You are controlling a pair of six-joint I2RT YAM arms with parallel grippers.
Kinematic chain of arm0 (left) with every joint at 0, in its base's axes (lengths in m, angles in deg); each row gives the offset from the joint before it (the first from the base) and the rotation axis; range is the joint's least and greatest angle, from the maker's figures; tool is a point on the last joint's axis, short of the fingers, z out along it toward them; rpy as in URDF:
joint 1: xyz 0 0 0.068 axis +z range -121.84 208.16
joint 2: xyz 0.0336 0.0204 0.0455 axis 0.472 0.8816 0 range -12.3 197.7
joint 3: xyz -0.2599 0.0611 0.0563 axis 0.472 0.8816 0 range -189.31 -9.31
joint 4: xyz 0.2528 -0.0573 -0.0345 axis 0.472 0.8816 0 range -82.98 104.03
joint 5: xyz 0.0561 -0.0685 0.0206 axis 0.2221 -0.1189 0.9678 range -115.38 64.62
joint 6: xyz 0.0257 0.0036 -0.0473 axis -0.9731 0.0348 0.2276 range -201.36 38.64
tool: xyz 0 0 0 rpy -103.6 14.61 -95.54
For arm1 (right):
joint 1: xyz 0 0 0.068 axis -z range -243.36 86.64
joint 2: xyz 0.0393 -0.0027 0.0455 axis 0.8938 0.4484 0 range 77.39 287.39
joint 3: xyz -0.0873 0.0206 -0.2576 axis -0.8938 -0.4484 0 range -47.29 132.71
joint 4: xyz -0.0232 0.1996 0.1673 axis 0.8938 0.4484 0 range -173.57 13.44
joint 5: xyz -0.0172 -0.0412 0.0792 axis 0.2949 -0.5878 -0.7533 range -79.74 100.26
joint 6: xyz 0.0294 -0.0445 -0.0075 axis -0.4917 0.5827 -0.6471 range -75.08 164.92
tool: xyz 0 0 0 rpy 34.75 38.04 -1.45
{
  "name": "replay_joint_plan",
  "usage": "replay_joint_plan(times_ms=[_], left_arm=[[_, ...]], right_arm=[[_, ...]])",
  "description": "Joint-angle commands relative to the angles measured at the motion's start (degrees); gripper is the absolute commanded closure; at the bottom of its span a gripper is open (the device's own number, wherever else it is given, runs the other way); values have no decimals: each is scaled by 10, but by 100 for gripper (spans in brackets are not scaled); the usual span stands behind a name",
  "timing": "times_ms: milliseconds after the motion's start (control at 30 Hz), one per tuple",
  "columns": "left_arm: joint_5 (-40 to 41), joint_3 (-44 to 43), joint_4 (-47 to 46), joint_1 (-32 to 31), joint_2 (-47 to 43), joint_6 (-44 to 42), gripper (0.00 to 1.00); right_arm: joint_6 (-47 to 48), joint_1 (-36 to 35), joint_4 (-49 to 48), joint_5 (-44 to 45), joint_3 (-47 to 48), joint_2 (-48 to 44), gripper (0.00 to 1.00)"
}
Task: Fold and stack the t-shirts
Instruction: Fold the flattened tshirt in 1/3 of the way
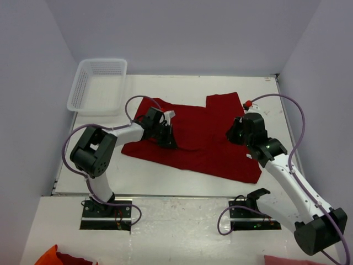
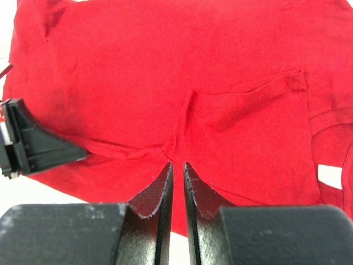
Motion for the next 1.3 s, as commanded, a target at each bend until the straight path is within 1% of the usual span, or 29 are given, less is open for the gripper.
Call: replay_joint_plan(times_ms=[0, 133, 433, 533, 667, 767, 833, 867, 900, 933, 967, 1033, 1067, 1100, 1133, 1167, 1200, 1267], left_arm=[[-15, -31, -24, 1, 16, 12, 100], [-15, -48, -23, 1, 33, 8, 100], [0, -115, -6, 4, 84, -1, 100], [1, -121, -9, 8, 99, 0, 100], [44, -131, 2, 8, 89, -22, 100], [119, -139, 23, 6, 55, -60, 100], [150, -131, 27, 6, 8, -78, 100], [197, -119, 30, 6, -10, -86, 98], [222, -112, 38, 6, -49, -87, 94], [243, -99, 43, 6, -69, -88, 89], [290, -96, 69, 6, -99, -87, 79], [352, -101, 112, 6, -120, -74, 71], [416, -104, 138, 6, -126, -66, 71], [448, -109, 188, 6, -132, -58, 72], [475, -117, 210, 7, -134, -40, 87], [498, -118, 225, 11, -132, -37, 100], [494, -117, 239, 14, -129, -36, 100], [429, -99, 229, 32, -130, -43, 100]], right_arm=[[-1, -3, 10, 11, -6, -19, 87], [0, -2, 14, 14, -9, -22, 87], [0, -3, 11, 5, -21, -19, 87], [1, -2, 13, 6, -25, -25, 88], [2, -2, 9, 2, -34, -38, 88], [-1, -2, 4, -9, -42, -38, 89], [-3, -2, -3, -17, -47, -38, 89], [-3, -3, -6, -19, -48, -38, 89], [-2, -2, -8, -22, -47, -36, 89], [-3, -3, -8, -23, -46, -34, 89], [-3, -3, -8, -24, -45, -33, 89], [-2, -3, -15, -30, -42, -34, 89], [-2, -3, -16, -35, -42, -35, 88], [-2, -3, -17, -37, -40, -34, 88], [-2, -2, -17, -39, -39, -35, 88], [-3, -2, -18, -43, -39, -36, 88], [-3, -3, -20, -46, -39, -36, 88], [-3, -3, -24, -53, -39, -39, 88]])
